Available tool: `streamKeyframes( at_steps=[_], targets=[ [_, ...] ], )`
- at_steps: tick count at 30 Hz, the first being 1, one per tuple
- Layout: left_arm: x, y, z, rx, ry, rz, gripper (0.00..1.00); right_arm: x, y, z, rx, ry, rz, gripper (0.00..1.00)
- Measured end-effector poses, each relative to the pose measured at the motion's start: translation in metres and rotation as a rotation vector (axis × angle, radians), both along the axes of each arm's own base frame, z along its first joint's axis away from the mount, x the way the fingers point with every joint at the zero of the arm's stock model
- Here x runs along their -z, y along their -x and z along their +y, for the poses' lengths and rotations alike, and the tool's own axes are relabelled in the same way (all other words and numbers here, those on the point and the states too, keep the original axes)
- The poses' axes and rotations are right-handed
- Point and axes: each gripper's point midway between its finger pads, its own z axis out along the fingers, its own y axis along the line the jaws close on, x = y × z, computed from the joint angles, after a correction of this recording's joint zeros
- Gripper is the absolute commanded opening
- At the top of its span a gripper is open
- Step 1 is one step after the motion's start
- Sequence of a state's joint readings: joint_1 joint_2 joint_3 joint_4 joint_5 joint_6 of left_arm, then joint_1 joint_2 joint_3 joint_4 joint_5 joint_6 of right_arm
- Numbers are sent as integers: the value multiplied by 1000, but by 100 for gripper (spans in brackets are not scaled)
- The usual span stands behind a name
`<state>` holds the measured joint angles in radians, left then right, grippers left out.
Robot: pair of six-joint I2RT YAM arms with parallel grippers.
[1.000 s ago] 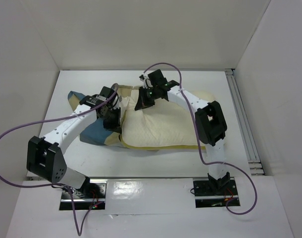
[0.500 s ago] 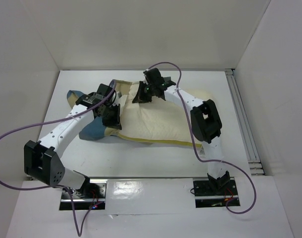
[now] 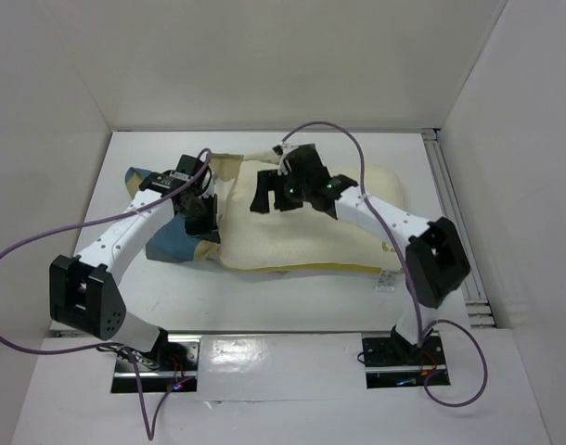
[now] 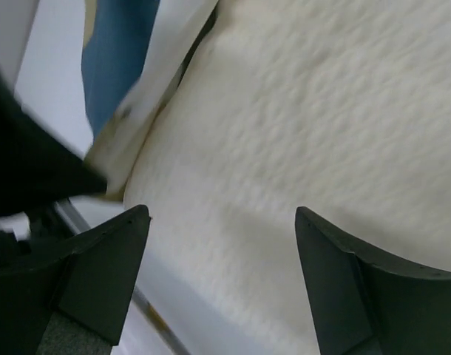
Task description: Put the pillow into the pillowcase
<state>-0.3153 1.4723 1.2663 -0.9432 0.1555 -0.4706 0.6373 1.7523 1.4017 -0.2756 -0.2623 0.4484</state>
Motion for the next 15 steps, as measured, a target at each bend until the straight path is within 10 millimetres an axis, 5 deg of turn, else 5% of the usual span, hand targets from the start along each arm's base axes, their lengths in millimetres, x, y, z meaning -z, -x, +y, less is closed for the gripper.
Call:
streamKeyframes(
  at_steps=[5,11,13,15],
  targets=[
    [0,-2,4,-17,2,1,0,19,81,12,-211,118,-103,95],
    [0,-2,4,-18,7,3,0,46,118,37,-349,263,-224,94],
    [0,-2,4,-17,8,2,0,59,113,40,-351,300,-246,75],
    [1,-1,4,-16,9,5,0,78,104,40,-333,351,-249,41]
  ],
)
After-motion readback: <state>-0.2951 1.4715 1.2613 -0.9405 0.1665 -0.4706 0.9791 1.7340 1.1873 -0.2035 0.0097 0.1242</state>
